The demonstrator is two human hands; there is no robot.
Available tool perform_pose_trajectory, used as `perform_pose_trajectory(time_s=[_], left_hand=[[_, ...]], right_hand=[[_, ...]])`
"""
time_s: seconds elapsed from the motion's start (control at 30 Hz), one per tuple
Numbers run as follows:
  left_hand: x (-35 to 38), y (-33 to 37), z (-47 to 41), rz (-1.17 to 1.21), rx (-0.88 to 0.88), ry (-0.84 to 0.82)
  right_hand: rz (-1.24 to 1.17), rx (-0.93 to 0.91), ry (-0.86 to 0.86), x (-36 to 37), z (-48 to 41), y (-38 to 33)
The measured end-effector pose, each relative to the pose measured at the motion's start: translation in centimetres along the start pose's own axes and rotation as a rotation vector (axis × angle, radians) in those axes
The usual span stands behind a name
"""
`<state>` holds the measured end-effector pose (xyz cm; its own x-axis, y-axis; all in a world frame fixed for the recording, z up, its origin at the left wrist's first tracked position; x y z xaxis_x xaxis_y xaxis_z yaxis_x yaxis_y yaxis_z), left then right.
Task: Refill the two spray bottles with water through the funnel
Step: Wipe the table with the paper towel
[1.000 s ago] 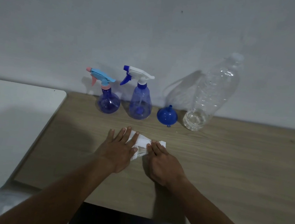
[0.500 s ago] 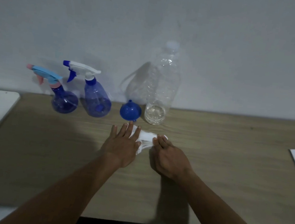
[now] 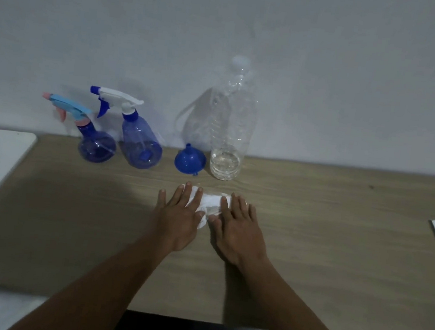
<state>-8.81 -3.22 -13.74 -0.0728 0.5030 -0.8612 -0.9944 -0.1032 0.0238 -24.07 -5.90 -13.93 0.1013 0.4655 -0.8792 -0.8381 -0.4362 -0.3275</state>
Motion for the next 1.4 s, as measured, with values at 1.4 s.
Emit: perform_pose_trajectory(time_s=[1.4], left_hand=[[6.3,-31.0,15.0,-0.267,0.052,-0.066]], right_hand=[[0.021,-0.029,-0.110,9.6,-1.3,-31.6]])
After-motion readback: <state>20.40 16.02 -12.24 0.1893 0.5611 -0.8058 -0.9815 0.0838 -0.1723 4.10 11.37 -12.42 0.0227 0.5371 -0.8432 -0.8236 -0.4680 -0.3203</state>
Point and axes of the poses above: each hand's wrist, its own z-axis away from the middle knuckle, its own x-axis out of the palm, y = z × x, the point moved 5 cm from there along -z, towards the middle knuckle, and after that the axes turned 13 degrees about -y, right-handed, at the moved point
